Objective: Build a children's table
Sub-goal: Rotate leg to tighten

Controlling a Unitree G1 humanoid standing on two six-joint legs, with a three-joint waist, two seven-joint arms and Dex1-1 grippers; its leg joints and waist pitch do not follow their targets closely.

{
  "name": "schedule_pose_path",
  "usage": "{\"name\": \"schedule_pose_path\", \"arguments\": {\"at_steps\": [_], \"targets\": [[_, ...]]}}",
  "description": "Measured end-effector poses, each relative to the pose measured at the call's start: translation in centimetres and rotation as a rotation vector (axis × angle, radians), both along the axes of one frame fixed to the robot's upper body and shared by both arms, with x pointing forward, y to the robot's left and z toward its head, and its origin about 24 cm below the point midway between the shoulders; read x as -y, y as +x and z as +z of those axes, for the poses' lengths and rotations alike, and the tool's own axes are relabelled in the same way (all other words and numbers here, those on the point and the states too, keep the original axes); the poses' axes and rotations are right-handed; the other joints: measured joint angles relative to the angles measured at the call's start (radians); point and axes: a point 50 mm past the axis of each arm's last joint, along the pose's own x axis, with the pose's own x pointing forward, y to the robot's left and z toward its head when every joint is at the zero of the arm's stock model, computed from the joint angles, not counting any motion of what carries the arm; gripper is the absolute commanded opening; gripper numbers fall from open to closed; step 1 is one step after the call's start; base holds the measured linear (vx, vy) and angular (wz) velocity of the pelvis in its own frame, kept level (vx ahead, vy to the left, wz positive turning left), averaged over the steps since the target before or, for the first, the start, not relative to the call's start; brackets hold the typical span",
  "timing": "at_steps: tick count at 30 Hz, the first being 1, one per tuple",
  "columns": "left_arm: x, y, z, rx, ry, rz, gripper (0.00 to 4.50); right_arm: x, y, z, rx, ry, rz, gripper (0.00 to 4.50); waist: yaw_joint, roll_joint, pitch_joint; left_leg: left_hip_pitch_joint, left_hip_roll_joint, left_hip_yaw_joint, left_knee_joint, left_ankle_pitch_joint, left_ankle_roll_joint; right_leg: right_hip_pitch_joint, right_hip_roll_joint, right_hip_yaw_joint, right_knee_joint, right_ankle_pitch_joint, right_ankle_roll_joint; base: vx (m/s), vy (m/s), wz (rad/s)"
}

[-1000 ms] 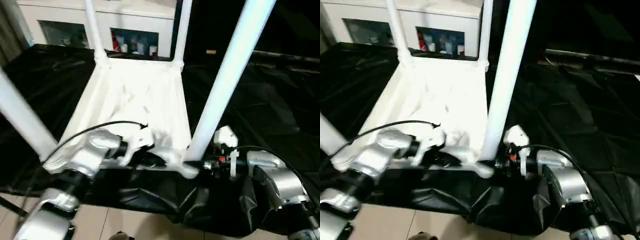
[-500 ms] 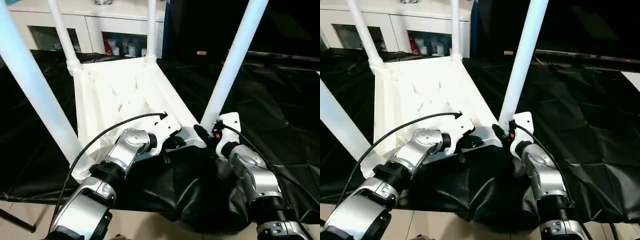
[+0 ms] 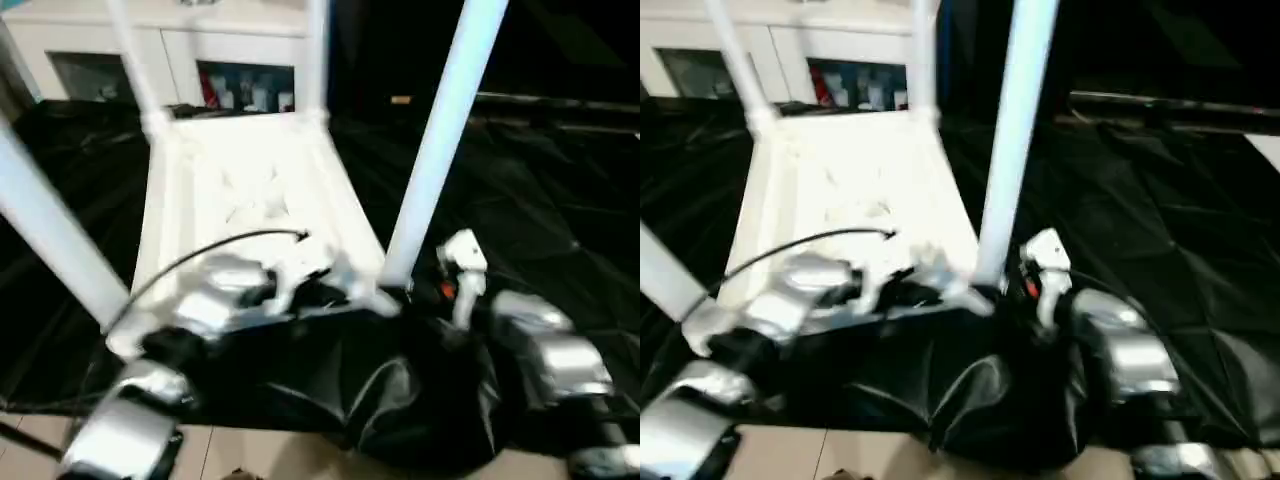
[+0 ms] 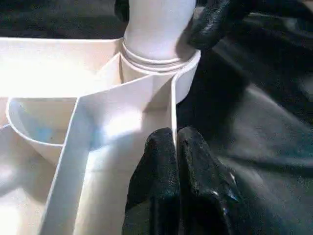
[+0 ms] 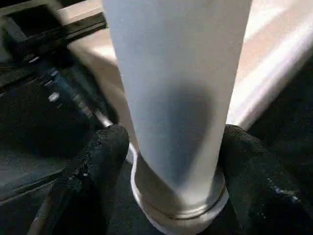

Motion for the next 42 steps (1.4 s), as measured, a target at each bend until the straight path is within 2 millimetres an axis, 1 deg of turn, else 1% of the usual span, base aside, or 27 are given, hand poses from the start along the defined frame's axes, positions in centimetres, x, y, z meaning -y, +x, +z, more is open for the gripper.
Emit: {"name": "schedule_pose_path", "arguments": {"at_steps": [2, 6, 8, 9, 11, 13, 14, 17, 21, 23, 24, 27, 29, 30, 31, 32, 36, 37, 38, 40, 42], "targets": [[-0.2, -0.2, 0.1, -0.011, 0.002, -0.03, 0.0, 0.0, -0.2, 0.0, -0.009, -0.004, 0.044, 3.07, 0.013, 0.0, 0.0, -0.002, 0.0, 0.001, 0.0, 0.0, 0.0, -0.002, 0.0, 0.0, 0.0, 0.0, 0.0, 0.0, 0.0, 0.0], [-0.7, -0.7, 0.1, -0.028, 0.008, -0.081, 0.0, -0.1, -0.6, -0.1, -0.024, -0.02, 0.118, 3.07, 0.023, -0.001, 0.001, -0.002, 0.0, 0.002, 0.002, 0.0, 0.0, -0.002, 0.0, 0.001, 0.0, 0.0, 0.0, 0.0, 0.0, 0.0], [-1.0, -1.0, 0.1, -0.039, 0.009, -0.098, 0.0, -0.3, -0.8, -0.3, -0.038, -0.02, 0.15, 3.07, 0.024, -0.002, 0.001, -0.002, 0.0, 0.002, 0.002, 0.0, 0.0, -0.002, 0.0, 0.001, 0.0, 0.0, 0.0, 0.0, 0.0, 0.0], [-1.1, -1.1, 0.1, -0.042, 0.008, -0.101, 0.0, -0.4, -0.8, -0.3, -0.041, -0.019, 0.159, 2.91, 0.025, -0.002, 0.001, -0.002, 0.0, 0.002, 0.002, 0.0, 0.0, -0.002, 0.0, 0.001, 0.0, 0.0, -0.001, 0.0, 0.0, 0.0], [-1.1, -1.2, 0.1, -0.051, 0.008, -0.107, 0.0, -0.4, -0.9, -0.3, -0.043, -0.018, 0.164, 2.91, 0.026, -0.002, 0.001, -0.002, 0.0, 0.002, 0.003, 0.0, 0.0, -0.002, 0.0, 0.001, 0.0, 0.001, -0.001, 0.0, 0.0, 0.0], [-1.1, -1.2, 0.1, -0.056, 0.008, -0.107, 0.0, -0.4, -0.9, -0.3, -0.044, -0.017, 0.167, 2.61, 0.027, -0.002, 0.001, -0.002, 0.0, 0.002, 0.003, 0.0, 0.0, -0.002, 0.0, 0.001, 0.0, 0.001, -0.001, 0.0, 0.0, 0.0], [-1.1, -1.2, 0.1, -0.057, 0.008, -0.108, 0.0, -0.4, -0.9, -0.3, -0.044, -0.017, 0.169, 2.61, 0.027, -0.002, 0.001, -0.002, 0.0, 0.002, 0.003, 0.0, 0.0, -0.002, 0.0, 0.001, 0.0, 0.001, -0.001, 0.0, 0.0, 0.0], [-1.1, -1.2, 0.1, -0.058, 0.009, -0.112, 0.0, -0.3, -0.9, -0.3, -0.044, -0.017, 0.175, 2.41, 0.027, -0.002, 0.001, -0.002, 0.0, 0.002, 0.003, 0.0, 0.0, -0.002, 0.0, 0.001, 0.0, 0.001, -0.001, 0.0, 0.0, 0.0], [-0.9, -1.2, 0.1, -0.051, 0.008, -0.1, 0.0, -0.2, -1.0, -0.4, -0.045, -0.014, 0.159, 2.38, 0.03, -0.002, 0.001, -0.002, 0.0, 0.002, 0.003, 0.0, 0.0, -0.002, 0.0, 0.001, 0.001, 0.001, -0.001, 0.0, 0.0, 0.0], [-0.5, -1.0, -0.1, -0.038, 0.005, -0.073, 0.0, -0.2, -0.9, -0.6, -0.038, -0.007, 0.108, 2.38, 0.03, -0.002, 0.001, -0.001, 0.0, 0.002, 0.004, 0.0, 0.0, -0.001, 0.0, 0.002, 0.001, 0.001, -0.002, 0.0, 0.0, 0.0], [-0.2, -0.7, -0.2, -0.025, 0.002, -0.035, 0.0, -0.4, -0.6, -0.9, -0.032, -0.004, 0.049, 2.38, 0.028, -0.003, 0.0, 0.001, 0.0, 0.002, 0.005, 0.0, 0.0, 0.001, 0.0, 0.002, 0.001, 0.002, -0.002, 0.0, 0.0, 0.0], [0.9, 0.3, -0.4, 0.008, -0.002, 0.08, 0.0, -0.5, 0.6, -1.5, 0.001, 0.005, -0.167, 2.36, 0.012, -0.004, 0.0, 0.003, 0.001, 0.002, 0.009, 0.001, -0.001, 0.003, 0.0, 0.002, 0.002, 0.001, 0.001, 0.0, 0.0, 0.0], [1.7, 0.7, -0.5, 0.024, 0.001, 0.125, 0.0, -0.7, 1.1, -1.7, 0.015, 0.01, -0.263, 2.36, 0.008, -0.004, 0.0, 0.004, 0.001, 0.001, 0.011, 0.001, -0.001, 0.004, 0.0, 0.002, 0.0, 0.001, 0.002, 0.0, 0.0, 0.0], [2.0, 0.9, -0.6, 0.037, 0.004, 0.154, 0.0, -0.9, 1.5, -1.6, 0.03, 0.01, -0.32, 2.35, 0.001, -0.004, 0.0, 0.005, 0.001, 0.001, 0.011, 0.001, -0.001, 0.004, 0.0, 0.002, -0.001, 0.001, 0.003, 0.0, 0.0, 0.0], [2.3, 1.1, -0.6, 0.04, 0.004, 0.175, 0.0, -1.1, 1.7, -1.7, 0.031, 0.015, -0.36, 2.26, -0.004, -0.004, 0.0, 0.006, 0.0, 0.001, 0.011, 0.001, -0.001, 0.005, 0.0, 0.002, -0.002, 0.001, 0.003, 0.0, 0.0, 0.0], [2.9, 1.3, -0.7, 0.049, 0.005, 0.208, 0.0, -1.5, 2.0, -1.9, 0.029, 0.038, -0.442, 2.18, -0.01, -0.005, 0.0, 0.006, 0.0, 0.0, 0.011, 0.001, -0.001, 0.006, 0.0, 0.002, -0.002, 0.001, 0.003, 0.0, 0.0, 0.0], [4.2, 1.8, -0.8, 0.062, 0.009, 0.267, 0.0, -2.2, 2.6, -2.0, 0.032, 0.047, -0.583, 2.18, -0.015, -0.005, -0.001, 0.006, 0.0, 0.0, 0.012, 0.0, -0.001, 0.007, -0.001, 0.002, -0.006, 0.001, 0.003, 0.0, 0.0, 0.0], [4.4, 1.9, -0.9, 0.062, 0.01, 0.279, 0.0, -2.4, 2.7, -2.1, 0.033, 0.049, -0.608, 2.47, -0.016, -0.004, -0.001, 0.006, 0.0, 0.0, 0.012, 0.0, -0.001, 0.008, -0.001, 0.002, -0.007, 0.001, 0.003, 0.0, 0.0, 0.0], [4.5, 1.9, -0.9, 0.061, 0.011, 0.283, 0.0, -2.4, 2.7, -2.1, 0.035, 0.052, -0.616, 2.47, -0.016, -0.004, -0.001, 0.007, 0.0, 0.0, 0.011, 0.0, -0.001, 0.009, -0.001, 0.002, -0.008, 0.001, 0.003, 0.0, 0.0, 0.0], [4.6, 2.0, -0.9, 0.059, 0.013, 0.282, 0.0, -2.5, 2.7, -2.2, 0.042, 0.062, -0.628, 2.81, -0.017, -0.004, -0.001, 0.008, 0.0, -0.001, 0.011, 0.0, 0.0, 0.011, -0.001, 0.001, -0.011, 0.001, 0.003, 0.0, 0.0, 0.0], [4.6, 1.9, -0.9, 0.054, 0.013, 0.273, 0.0, -2.6, 2.7, -2.2, 0.044, 0.068, -0.622, 2.84, -0.017, -0.004, -0.001, 0.007, 0.0, -0.001, 0.011, 0.0, 0.0, 0.011, -0.001, 0.001, -0.013, 0.001, 0.003, 0.0, 0.0, 0.0]]}}
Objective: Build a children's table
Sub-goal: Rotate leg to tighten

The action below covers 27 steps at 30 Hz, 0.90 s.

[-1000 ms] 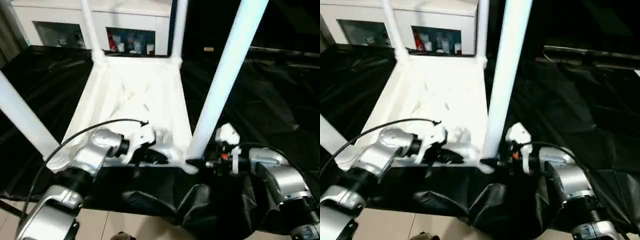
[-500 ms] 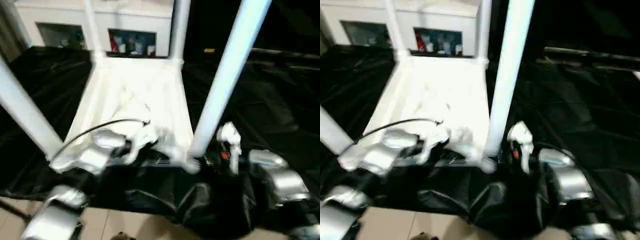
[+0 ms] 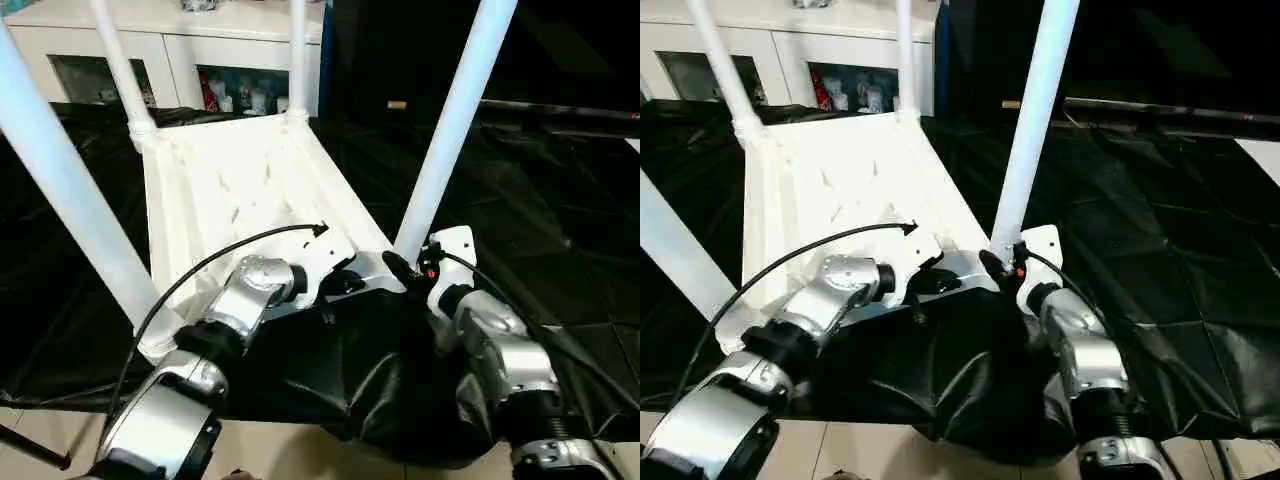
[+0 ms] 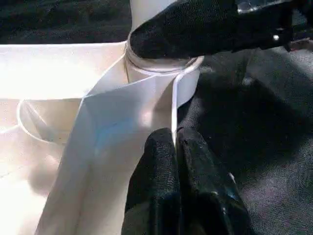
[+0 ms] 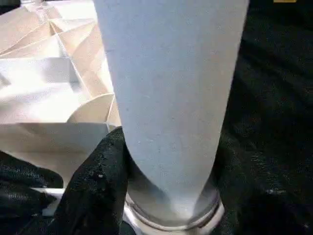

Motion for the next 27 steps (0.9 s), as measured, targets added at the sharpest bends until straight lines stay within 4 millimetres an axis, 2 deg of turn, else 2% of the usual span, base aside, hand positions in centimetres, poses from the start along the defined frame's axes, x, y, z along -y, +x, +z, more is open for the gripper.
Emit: {"name": "schedule_pose_path", "arguments": {"at_steps": [3, 10, 16, 21, 23, 24, 27], "targets": [[-0.4, 0.0, 0.2, -0.004, 0.007, -0.023, 0.0, 0.2, -0.2, 0.1, 0.007, -0.009, 0.068, 3.13, -0.001, 0.0, 0.0, 0.0, 0.0, 0.0, -0.001, 0.0, 0.0, 0.0, 0.0, 0.0, -0.003, 0.0, 0.0, 0.0, 0.0, 0.0], [-2.6, -0.7, 0.8, -0.053, 0.039, -0.192, 0.0, 2.5, -1.8, 1.2, 0.001, -0.117, 0.457, 3.13, 0.006, 0.0, 0.0, -0.001, 0.0, 0.0, -0.006, -0.003, 0.003, 0.0, 0.0, -0.001, -0.003, 0.011, -0.006, 0.0, 0.0, 0.0], [-4.8, -1.8, 1.1, -0.084, 0.034, -0.307, 0.0, 3.2, -2.9, 1.7, -0.042, -0.132, 0.666, 3.13, 0.025, 0.0, 0.0, -0.002, 0.001, 0.001, -0.011, -0.003, 0.003, -0.002, 0.0, -0.003, -0.003, 0.009, -0.003, 0.0, 0.0, 0.0], [-5.6, -2.5, 1.3, -0.107, 0.05, -0.377, 0.0, 2.6, -3.4, 1.4, -0.076, -0.118, 0.767, 3.13, 0.043, 0.0, 0.001, -0.003, 0.001, 0.002, -0.011, -0.003, 0.003, -0.003, 0.0, -0.002, -0.003, 0.009, -0.003, 0.0, 0.0, 0.0], [-5.9, -2.6, 1.4, -0.113, 0.058, -0.377, 0.0, 2.5, -3.5, 1.4, -0.078, -0.115, 0.78, 3.13, 0.042, 0.0, 0.001, -0.003, 0.001, 0.003, -0.01, -0.003, 0.003, -0.003, 0.0, -0.001, -0.003, 0.01, -0.004, 0.0, 0.0, 0.0], [-6.0, -2.7, 1.3, -0.116, 0.059, -0.381, 0.0, 2.5, -3.5, 1.3, -0.08, -0.113, 0.786, 2.89, 0.04, 0.0, 0.001, -0.002, 0.001, 0.003, -0.01, -0.003, 0.003, -0.003, 0.0, -0.001, -0.003, 0.01, -0.004, 0.0, 0.0, 0.0], [-6.1, -2.7, 1.4, -0.119, 0.059, -0.381, 0.0, 2.4, -3.6, 1.3, -0.081, -0.11, 0.79, 2.78, 0.037, 0.0, 0.001, -0.002, 0.0, 0.003, -0.01, -0.003, 0.003, -0.003, 0.0, -0.001, -0.003, 0.01, -0.004, 0.0, 0.0, 0.0]]}}
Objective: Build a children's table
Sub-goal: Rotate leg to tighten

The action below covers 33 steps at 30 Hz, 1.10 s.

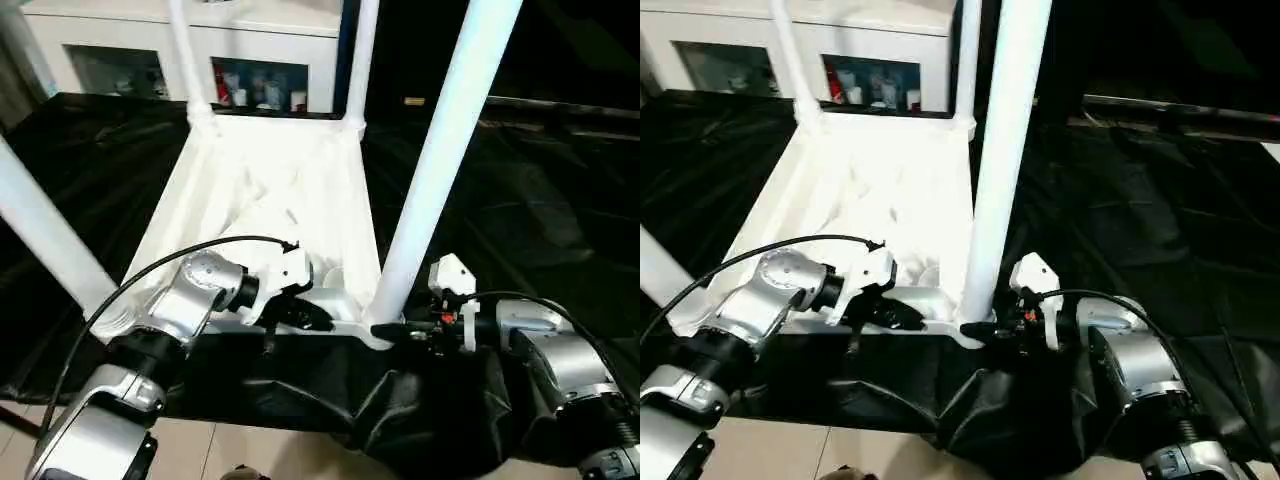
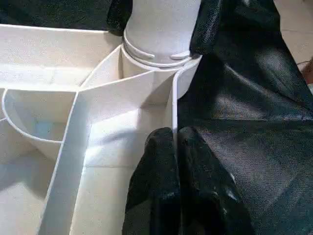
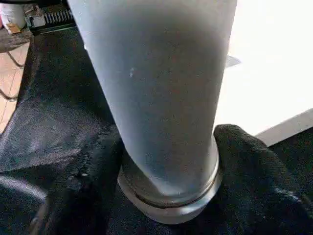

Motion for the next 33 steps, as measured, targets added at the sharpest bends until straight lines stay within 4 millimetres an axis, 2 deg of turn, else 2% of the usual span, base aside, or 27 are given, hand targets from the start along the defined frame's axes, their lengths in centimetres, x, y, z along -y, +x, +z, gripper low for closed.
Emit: {"name": "schedule_pose_path", "arguments": {"at_steps": [10, 14, 16, 18, 23, 28, 29, 33], "targets": [[0.4, -0.1, -0.2, -0.002, -0.021, 0.026, 0.0, 0.1, -0.2, -0.3, -0.012, 0.033, -0.054, 2.57, 0.002, 0.0, 0.0, 0.0, 0.0, 0.0, 0.0, 0.0, 0.0, 0.0, 0.0, 0.0, 0.0, 0.0, 0.0, 0.0, 0.0, 0.0], [1.9, 1.0, -0.6, 0.048, -0.037, 0.153, 0.0, 0.1, 0.7, -1.2, -0.001, 0.057, -0.283, 2.57, -0.007, 0.0, 0.0, 0.004, 0.0, 0.0, 0.003, 0.001, -0.001, 0.003, 0.0, 0.0, 0.0, -0.001, 0.002, 0.0, 0.0, 0.0], [3.4, 1.7, -0.8, 0.078, -0.044, 0.24, 0.0, 0.0, 1.7, -1.6, 0.009, 0.072, -0.454, 2.56, -0.017, 0.0, 0.0, 0.004, 0.0, -0.001, 0.007, 0.001, -0.001, 0.004, 0.0, 0.0, -0.001, -0.002, 0.003, 0.0, 0.0, 0.0], [4.3, 2.0, -1.0, 0.097, -0.046, 0.288, 0.0, -0.2, 2.2, -1.7, 0.01, 0.08, -0.554, 2.56, -0.029, 0.0, 0.0, 0.003, 0.0, -0.001, 0.008, 0.001, -0.001, 0.004, 0.0, 0.0, -0.002, -0.002, 0.003, 0.0, 0.0, 0.0], [6.9, 2.5, -1.3, 0.126, -0.055, 0.397, 0.0, -1.3, 3.2, -2.0, 0.012, 0.108, -0.814, 2.56, -0.037, 0.001, 0.0, 0.003, -0.001, -0.002, 0.009, 0.001, -0.001, 0.005, -0.001, 0.0, -0.004, -0.002, 0.004, 0.0, 0.0, 0.0], [7.2, 2.5, -1.3, 0.139, -0.051, 0.386, 0.0, -1.5, 3.1, -2.0, 0.036, 0.104, -0.832, 2.56, -0.036, 0.002, -0.001, 0.003, -0.001, -0.003, 0.008, 0.001, -0.001, 0.005, -0.001, 0.0, -0.004, -0.002, 0.004, 0.0, 0.0, 0.0], [7.1, 2.5, -1.3, 0.138, -0.052, 0.375, 0.0, -1.4, 3.0, -2.0, 0.037, 0.112, -0.827, 3.12, -0.035, 0.002, -0.001, 0.003, -0.001, -0.003, 0.008, 0.001, -0.001, 0.004, -0.001, 0.0, -0.004, -0.002, 0.004, 0.0, 0.0, 0.0], [6.1, 2.4, -1.0, 0.134, -0.053, 0.308, 0.0, -0.9, 2.5, -1.7, 0.016, 0.147, -0.714, 3.46, -0.036, 0.003, -0.001, 0.002, -0.001, -0.003, 0.006, 0.001, -0.001, 0.003, -0.001, 0.0, -0.003, -0.001, 0.003, 0.0, 0.0, 0.0]]}}
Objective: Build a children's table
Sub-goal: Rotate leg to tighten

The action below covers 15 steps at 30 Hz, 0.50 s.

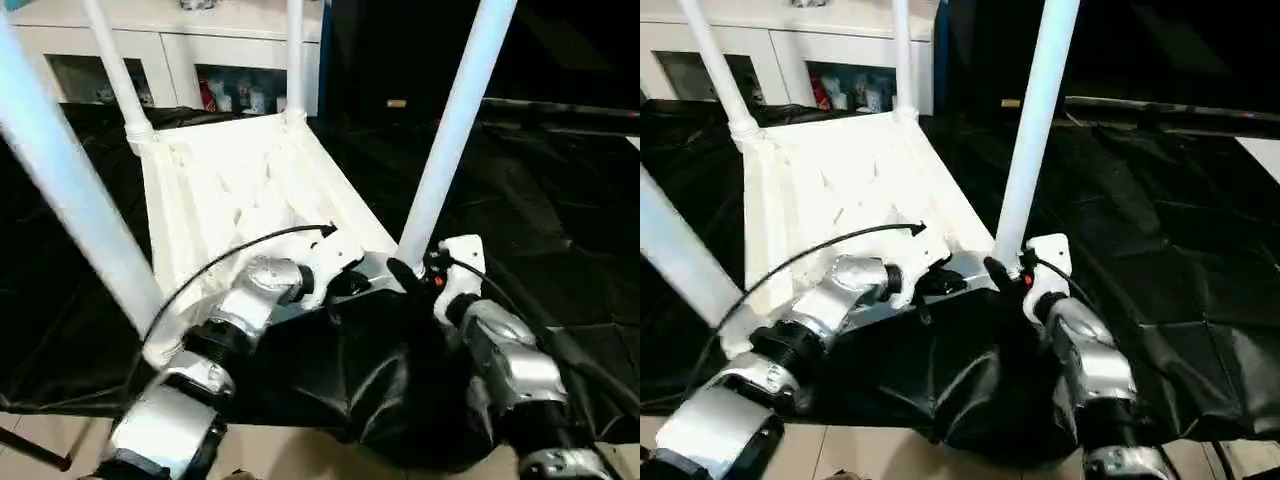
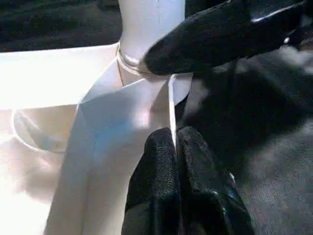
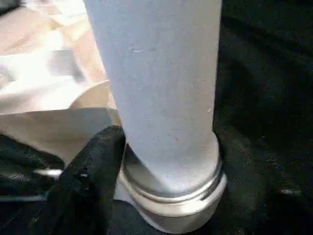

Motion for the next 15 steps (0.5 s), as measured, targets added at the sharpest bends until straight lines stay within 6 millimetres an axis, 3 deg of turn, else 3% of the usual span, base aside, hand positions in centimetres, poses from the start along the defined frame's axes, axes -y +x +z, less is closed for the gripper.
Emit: {"name": "schedule_pose_path", "arguments": {"at_steps": [5, 11, 15], "targets": [[-1.7, -0.8, 0.1, -0.035, -0.023, -0.098, 0.0, 0.9, -0.7, 0.6, 0.01, -0.066, 0.235, 3.75, 0.004, 0.0, 0.0, -0.001, 0.0, 0.0, -0.008, 0.0, 0.0, -0.003, 0.0, -0.002, 0.002, 0.003, -0.004, 0.0, 0.0, 0.0], [-3.6, -1.9, 0.5, -0.077, -0.019, -0.246, 0.0, 1.1, -1.7, 1.6, 0.033, -0.124, 0.517, 3.75, 0.035, 0.001, 0.0, -0.006, 0.001, 0.002, -0.01, 0.0, 0.0, -0.009, 0.0, -0.002, 0.003, 0.002, -0.002, 0.0, 0.0, 0.0], [-4.8, -2.5, 0.6, -0.114, -0.014, -0.303, 0.0, 1.1, -2.3, 2.1, 0.031, -0.118, 0.636, 3.75, 0.046, 0.0, 0.001, -0.006, 0.001, 0.003, -0.008, 0.0, 0.0, -0.01, 0.0, -0.002, 0.003, 0.002, -0.003, 0.0, 0.0, 0.0]]}}
